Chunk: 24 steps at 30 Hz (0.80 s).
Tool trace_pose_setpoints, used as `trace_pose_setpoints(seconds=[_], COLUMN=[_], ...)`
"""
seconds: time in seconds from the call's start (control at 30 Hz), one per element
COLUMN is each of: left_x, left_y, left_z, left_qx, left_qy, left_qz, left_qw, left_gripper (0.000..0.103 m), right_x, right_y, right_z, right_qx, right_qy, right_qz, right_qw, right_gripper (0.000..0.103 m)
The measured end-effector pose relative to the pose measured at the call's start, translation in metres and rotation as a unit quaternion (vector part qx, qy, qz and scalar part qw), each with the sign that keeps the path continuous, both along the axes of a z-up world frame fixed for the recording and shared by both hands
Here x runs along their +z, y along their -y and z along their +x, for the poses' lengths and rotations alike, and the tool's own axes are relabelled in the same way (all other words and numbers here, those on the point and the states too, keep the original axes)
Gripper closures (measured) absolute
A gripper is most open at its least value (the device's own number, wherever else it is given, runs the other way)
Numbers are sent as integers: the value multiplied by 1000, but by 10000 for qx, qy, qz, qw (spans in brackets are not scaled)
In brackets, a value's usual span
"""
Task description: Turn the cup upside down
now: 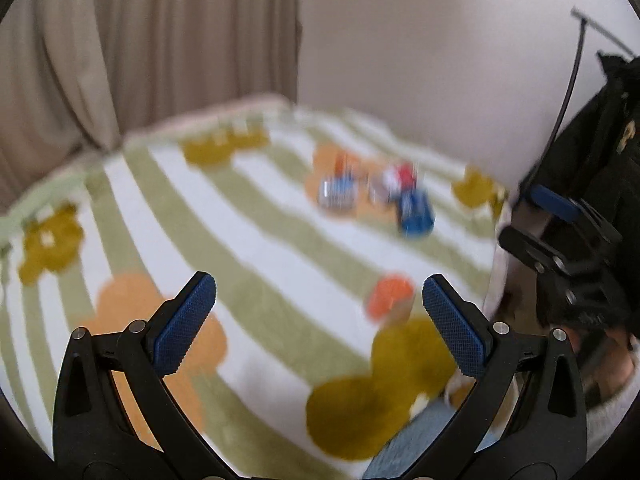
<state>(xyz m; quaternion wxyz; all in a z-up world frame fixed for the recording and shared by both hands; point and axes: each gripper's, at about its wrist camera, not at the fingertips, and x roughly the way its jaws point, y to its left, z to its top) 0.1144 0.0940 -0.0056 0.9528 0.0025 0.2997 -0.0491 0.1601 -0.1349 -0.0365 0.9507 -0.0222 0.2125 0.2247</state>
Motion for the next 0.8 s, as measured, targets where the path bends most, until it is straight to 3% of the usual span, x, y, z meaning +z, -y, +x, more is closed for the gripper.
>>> trace_pose_setpoints(seconds=[0.17, 0.33, 0.5, 0.8], left_x=[42, 53, 59, 61], left_y=[28, 44, 55, 60], left_z=[-32, -57, -73, -84], left_qx=[217, 245, 280, 227], left_qy=[1037, 1511, 1689, 1755], left_qz=[336, 345, 457, 421], left_qw=[9938, 9876, 9842, 9833], left_gripper=[0, 0, 0, 0], right_x=[48, 62, 62, 64], right_y=[20, 41, 61, 66], right_z=[-44, -78, -95, -105], right_qx=[-721, -1380, -1677, -1809], right_qy=[460, 820, 884, 940], right_qz=[31, 35, 332, 291], right_qw=[9963, 9870, 9813, 9786], right_gripper=[0, 0, 0, 0])
